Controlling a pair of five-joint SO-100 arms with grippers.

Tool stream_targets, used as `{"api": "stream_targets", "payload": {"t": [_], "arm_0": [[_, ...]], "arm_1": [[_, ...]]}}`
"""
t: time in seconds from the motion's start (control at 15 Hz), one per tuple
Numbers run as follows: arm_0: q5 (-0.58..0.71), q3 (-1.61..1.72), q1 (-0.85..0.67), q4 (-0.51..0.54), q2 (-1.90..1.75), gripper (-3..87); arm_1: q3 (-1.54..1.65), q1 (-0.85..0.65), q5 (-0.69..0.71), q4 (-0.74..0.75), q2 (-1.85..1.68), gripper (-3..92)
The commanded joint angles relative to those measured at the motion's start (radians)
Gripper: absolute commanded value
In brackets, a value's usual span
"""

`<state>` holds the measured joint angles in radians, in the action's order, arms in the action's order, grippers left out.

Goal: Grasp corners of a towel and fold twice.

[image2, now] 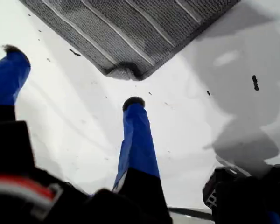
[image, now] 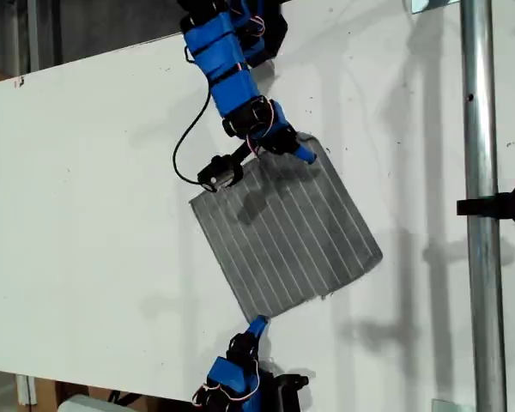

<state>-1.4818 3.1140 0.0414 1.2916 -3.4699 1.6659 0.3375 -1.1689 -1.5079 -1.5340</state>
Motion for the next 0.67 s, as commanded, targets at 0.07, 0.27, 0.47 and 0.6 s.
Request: {"api": "stream_targets", "payload": {"t": [0.07, 0.27, 0.47, 0.6], "arm_0": [[-0.015, -0.005, 0.015, 0.011, -0.005, -2.8], [-0.038, -0.009, 0.028, 0.021, -0.005, -2.8], [-0.075, -0.009, 0.041, 0.025, -0.005, -2.8], [-0.084, -0.009, 0.035, 0.025, -0.005, -2.8]], "arm_1": [[0.166, -0.026, 0.009, 0.193, 0.018, 37.5], [0.270, -0.049, 0.009, 0.331, 0.094, 32.9], [0.236, -0.052, 0.057, 0.357, 0.166, 15.8], [0.227, -0.052, 0.060, 0.367, 0.181, 4.6]]}}
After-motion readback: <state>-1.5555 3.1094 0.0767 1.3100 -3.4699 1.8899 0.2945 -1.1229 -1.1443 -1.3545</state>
